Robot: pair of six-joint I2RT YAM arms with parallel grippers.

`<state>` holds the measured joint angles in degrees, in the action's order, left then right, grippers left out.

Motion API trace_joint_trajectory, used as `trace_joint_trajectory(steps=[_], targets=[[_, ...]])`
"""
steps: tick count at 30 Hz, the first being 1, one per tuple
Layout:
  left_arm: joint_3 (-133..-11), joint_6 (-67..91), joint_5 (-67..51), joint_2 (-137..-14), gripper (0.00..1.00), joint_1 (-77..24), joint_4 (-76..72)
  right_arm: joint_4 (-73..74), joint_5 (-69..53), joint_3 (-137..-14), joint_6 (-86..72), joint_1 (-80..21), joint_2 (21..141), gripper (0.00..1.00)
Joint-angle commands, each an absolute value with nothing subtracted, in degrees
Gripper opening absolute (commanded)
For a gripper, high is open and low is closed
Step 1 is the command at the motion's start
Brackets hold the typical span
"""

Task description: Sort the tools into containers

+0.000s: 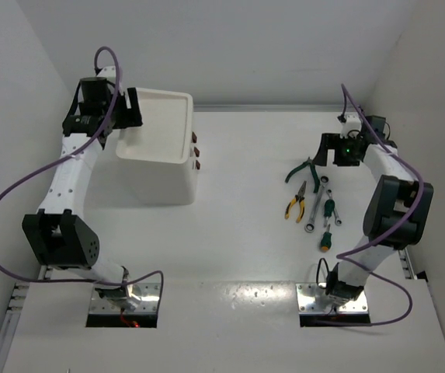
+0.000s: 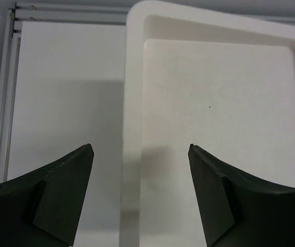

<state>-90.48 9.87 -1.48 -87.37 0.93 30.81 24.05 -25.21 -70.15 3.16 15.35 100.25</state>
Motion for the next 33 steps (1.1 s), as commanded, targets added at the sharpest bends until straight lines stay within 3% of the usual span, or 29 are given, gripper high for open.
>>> trace_joint_trajectory(steps=[1, 4, 15, 26, 28, 30, 33], targets=[[-89.38, 8.53, 0.35, -88.59, 0.80, -0.52, 30.15, 22.06, -27.77, -73.12, 1.76, 14.77, 100.46, 1.00], [-88.86, 7.82, 0.97, -89.73, 0.78, -1.14, 30.15, 22.06, -28.30, -73.65, 1.23, 14.24, 100.46, 1.00], [-85.69, 7.82, 6.41, -89.83, 0.52, -0.62, 30.15, 21.53, -30.06, -75.23, -0.44, 12.66, 100.99, 1.00], [-83.94, 7.29, 6.94, -87.46, 0.46, 2.64, 31.73, 21.01, -32.07, -77.52, -1.84, 9.85, 102.57, 1.00], [-83.41, 7.29, 6.94, -86.76, 0.41, 3.16, 31.73, 19.61, -33.39, -77.52, -3.42, 9.05, 102.57, 1.00], [-82.01, 7.29, 6.42, -86.75, 0.27, 3.16, 31.73, 18.64, -35.50, -77.52, -6.67, 6.77, 102.57, 0.97], [-81.47, 7.29, 5.72, -85.70, 0.15, 3.16, 31.73, 16.09, -37.79, -77.52, -10.98, 2.74, 102.57, 0.94]])
